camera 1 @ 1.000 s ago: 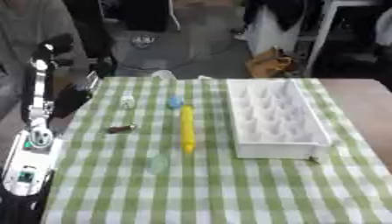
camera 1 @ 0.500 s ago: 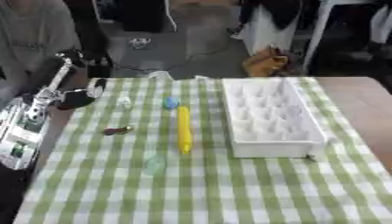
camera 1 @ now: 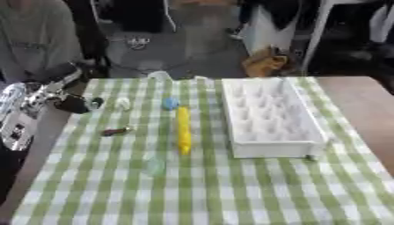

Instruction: Pick up objects on the table and place them in the box.

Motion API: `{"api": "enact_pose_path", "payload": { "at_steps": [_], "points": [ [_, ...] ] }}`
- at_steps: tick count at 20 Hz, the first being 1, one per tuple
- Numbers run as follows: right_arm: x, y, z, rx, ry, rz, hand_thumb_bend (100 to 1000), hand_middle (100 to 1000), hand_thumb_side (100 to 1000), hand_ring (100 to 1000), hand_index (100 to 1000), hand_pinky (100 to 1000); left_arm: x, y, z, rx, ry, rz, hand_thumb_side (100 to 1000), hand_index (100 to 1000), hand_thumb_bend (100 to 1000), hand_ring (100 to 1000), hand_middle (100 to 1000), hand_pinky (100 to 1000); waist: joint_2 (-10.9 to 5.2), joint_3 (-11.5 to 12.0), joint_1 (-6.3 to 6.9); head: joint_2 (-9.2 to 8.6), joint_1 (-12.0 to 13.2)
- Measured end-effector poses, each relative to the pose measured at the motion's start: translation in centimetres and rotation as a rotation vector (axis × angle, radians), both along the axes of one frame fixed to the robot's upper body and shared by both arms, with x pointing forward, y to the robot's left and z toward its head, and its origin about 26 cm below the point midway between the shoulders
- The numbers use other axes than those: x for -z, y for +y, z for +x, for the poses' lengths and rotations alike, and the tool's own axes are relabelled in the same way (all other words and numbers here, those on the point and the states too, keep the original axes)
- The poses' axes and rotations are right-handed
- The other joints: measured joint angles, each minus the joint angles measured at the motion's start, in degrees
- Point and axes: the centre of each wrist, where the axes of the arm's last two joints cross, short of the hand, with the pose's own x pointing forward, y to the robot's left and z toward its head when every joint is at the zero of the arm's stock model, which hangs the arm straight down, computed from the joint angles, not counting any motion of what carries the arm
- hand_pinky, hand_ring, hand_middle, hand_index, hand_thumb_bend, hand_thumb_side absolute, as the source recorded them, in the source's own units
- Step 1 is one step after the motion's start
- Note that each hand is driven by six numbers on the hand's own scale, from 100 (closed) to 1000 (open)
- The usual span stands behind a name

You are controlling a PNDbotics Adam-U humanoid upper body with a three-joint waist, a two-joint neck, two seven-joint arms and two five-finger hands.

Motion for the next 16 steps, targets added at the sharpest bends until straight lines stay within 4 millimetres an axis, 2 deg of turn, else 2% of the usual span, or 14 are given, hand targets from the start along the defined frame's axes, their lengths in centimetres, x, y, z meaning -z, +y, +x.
{"api": "enact_pose_path", "payload": {
  "at_steps": [9,12,16],
  "points": [
    [0.1,-0.1,0.1,-0.004,0.007,0.005,194,779,458,763,946,722,0.9,0.2,1.4,-0.003,0.117,0.082,166,856,411,774,784,717,0.00,-0.1,0.12,0.00,0.0],
    [0.1,-0.1,0.1,-0.006,0.007,0.004,193,778,459,762,946,722,1.3,0.4,1.6,-0.017,0.139,0.110,165,830,371,786,767,729,0.00,-0.1,0.12,0.00,0.0],
    [0.2,-0.1,0.1,-0.007,0.008,0.004,192,777,459,761,947,721,2.1,0.3,2.3,-0.042,0.175,0.137,170,816,365,804,753,747,0.00,-0.1,0.12,0.00,-0.3]
  ]
}}
